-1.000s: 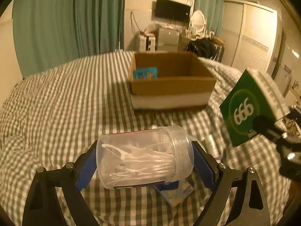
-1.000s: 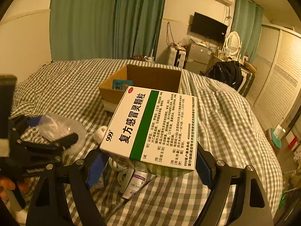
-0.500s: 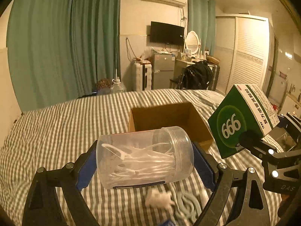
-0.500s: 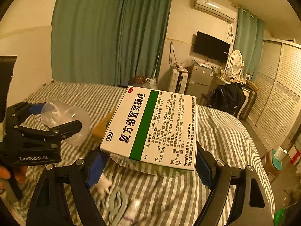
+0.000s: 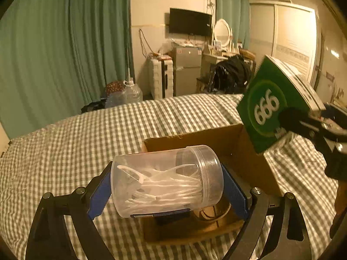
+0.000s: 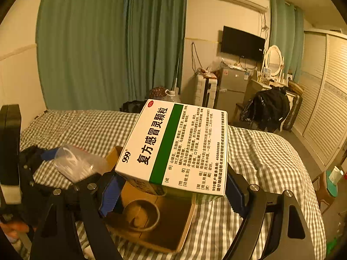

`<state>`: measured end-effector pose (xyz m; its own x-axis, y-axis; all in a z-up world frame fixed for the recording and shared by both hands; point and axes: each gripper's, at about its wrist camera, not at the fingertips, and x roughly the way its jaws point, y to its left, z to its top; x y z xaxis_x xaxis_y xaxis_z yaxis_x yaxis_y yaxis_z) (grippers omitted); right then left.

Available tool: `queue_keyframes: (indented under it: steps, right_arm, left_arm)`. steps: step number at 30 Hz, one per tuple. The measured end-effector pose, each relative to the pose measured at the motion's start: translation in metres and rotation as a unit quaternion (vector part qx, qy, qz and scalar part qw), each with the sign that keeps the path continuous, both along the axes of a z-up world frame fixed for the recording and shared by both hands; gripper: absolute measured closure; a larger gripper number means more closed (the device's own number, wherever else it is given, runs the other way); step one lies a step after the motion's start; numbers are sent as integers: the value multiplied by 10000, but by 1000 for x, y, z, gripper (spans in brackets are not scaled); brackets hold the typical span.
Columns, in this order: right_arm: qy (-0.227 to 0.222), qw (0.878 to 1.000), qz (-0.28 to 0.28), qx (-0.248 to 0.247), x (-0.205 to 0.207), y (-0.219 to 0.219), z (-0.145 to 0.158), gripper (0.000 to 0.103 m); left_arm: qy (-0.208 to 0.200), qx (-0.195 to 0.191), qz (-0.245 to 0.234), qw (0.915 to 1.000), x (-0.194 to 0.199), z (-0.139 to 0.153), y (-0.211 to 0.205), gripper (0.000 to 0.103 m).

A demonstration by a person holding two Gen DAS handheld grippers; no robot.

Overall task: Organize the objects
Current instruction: 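Lower the jar and medicine box into the box and release both grippers, then grasp the blue tissue pack with the left gripper while the right grasps the spray bottle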

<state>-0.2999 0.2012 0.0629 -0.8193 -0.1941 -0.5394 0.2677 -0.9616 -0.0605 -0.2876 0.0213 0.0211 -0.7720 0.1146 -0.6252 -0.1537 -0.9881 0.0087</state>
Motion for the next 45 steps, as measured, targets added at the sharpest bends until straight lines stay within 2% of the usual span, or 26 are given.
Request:
queue_keyframes:
  steps: [4, 7, 13, 16, 18, 24, 33, 36, 40, 43, 45]
  right_arm:
    - [-231, 9997, 21, 23, -25, -2, -26, 21]
    - [-420, 9990, 49, -123, -32, 4, -44, 21]
    - [-430, 9988, 127, -218, -29, 10, -39, 17]
    - [-364, 9991, 76, -221, -22, 14, -27, 11]
    - [-285, 9994, 33, -217, -12, 18, -16, 10]
    - [-132, 9998, -98, 95, 25, 22, 18, 10]
    - [-214, 9997, -79, -6, 99, 32, 37, 10]
    - [-114, 9999, -14, -23, 129, 31, 38, 10]
    - [-9, 10000, 12, 52, 159, 31, 26, 10]
    - [-123, 9998, 104, 102, 173, 30, 0, 10]
    - [-356, 9990, 148, 232, 179, 26, -28, 10]
  left_arm:
    - [-193, -73, 14, 9998, -22, -24, 8, 10]
    - [-145, -206, -34, 9997, -25, -36, 11, 10]
    - [-197, -160, -169, 9995, -18, -37, 16, 9]
    - [-168, -178, -209, 9995, -7, -27, 20, 7]
    - [-43, -273, -120, 9995, -2, -15, 20, 1]
    - [242, -298, 37, 9993, 37, 27, 18, 0]
    - [177, -197, 292, 9992, 101, 49, 4, 0]
    - [98, -277, 417, 9987, 126, 45, -1, 0]
    - [-41, -372, 679, 9970, 151, 25, -5, 0]
    - [-121, -398, 1129, 9927, 168, 3, -9, 0]
    - [-228, -516, 1330, 9895, 177, -16, -9, 0]
